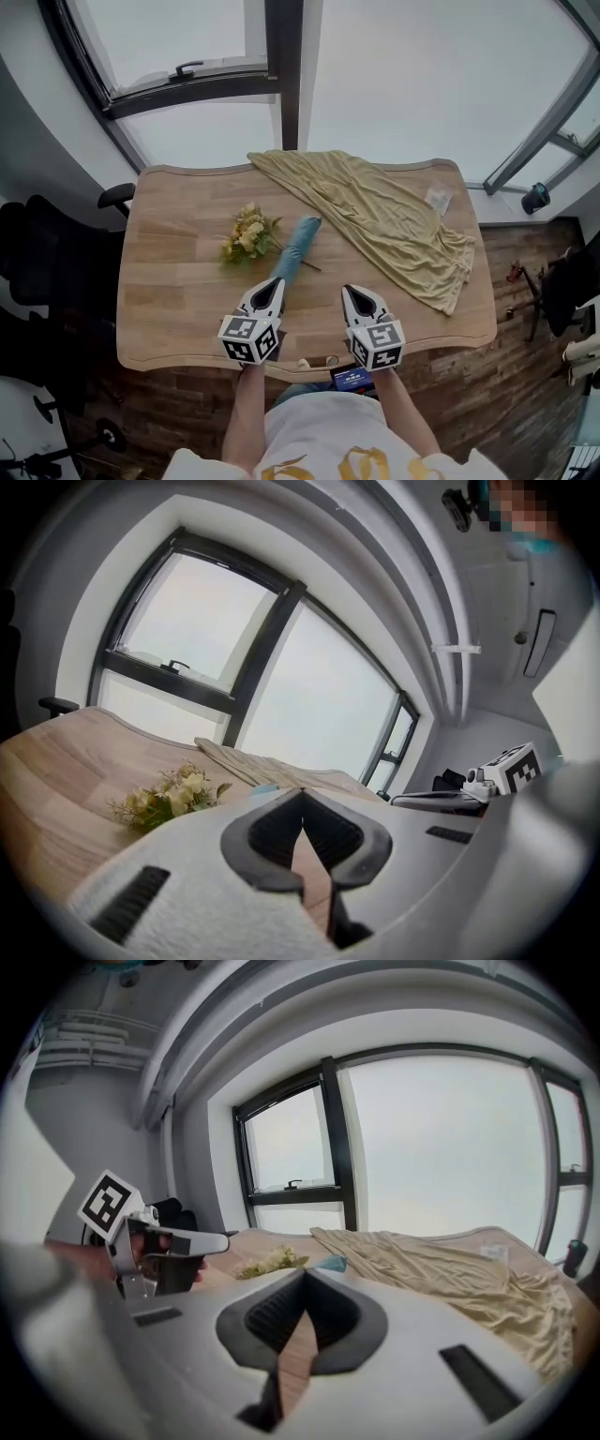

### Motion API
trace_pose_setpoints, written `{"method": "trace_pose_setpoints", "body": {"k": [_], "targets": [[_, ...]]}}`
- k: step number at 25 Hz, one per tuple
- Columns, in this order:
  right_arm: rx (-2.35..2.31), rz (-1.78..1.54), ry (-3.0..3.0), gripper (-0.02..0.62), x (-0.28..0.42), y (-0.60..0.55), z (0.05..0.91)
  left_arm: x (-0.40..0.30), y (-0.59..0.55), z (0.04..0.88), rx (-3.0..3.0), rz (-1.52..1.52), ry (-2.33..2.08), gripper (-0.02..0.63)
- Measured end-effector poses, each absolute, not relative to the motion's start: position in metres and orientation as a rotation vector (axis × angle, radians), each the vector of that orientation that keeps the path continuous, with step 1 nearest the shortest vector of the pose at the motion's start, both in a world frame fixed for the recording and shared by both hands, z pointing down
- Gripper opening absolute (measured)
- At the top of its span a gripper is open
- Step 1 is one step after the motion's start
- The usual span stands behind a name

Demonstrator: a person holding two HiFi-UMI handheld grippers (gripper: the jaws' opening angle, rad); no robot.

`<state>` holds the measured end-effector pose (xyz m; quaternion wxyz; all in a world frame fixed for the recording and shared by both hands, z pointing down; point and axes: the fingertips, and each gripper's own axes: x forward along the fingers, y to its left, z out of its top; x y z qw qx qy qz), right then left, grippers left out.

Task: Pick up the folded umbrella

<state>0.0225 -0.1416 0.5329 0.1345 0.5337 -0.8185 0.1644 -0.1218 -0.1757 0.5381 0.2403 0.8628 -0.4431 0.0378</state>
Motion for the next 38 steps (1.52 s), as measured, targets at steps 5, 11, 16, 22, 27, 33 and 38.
{"method": "trace_pose_setpoints", "body": {"k": [5, 11, 16, 22, 27, 33, 38], "targets": [[1.553, 0.497, -2.358, 0.009, 0.025, -0.153, 0.539, -0.123, -0.189, 0.539, 2.357, 0.110, -1.223, 0.020], [1.526, 0.494, -2.389, 0.010, 0.019, -0.173, 0.546, -0.127, -0.203, 0.541, 2.361, 0.139, -1.252, 0.020], [1.508, 0.482, -2.408, 0.010, 0.017, -0.191, 0.548, -0.130, -0.216, 0.545, 2.351, 0.155, -1.280, 0.020], [1.480, 0.513, -2.394, 0.010, 0.022, -0.200, 0.563, -0.127, -0.227, 0.557, 2.324, 0.178, -1.298, 0.020], [1.457, 0.543, -2.391, 0.010, 0.022, -0.208, 0.574, -0.125, -0.231, 0.572, 2.296, 0.231, -1.282, 0.020], [1.438, 0.586, -2.373, 0.011, 0.023, -0.216, 0.591, -0.122, -0.239, 0.593, 2.264, 0.314, -1.247, 0.020], [1.426, 0.622, -2.355, 0.009, 0.023, -0.228, 0.606, -0.119, -0.249, 0.613, 2.229, 0.397, -1.205, 0.023]]}}
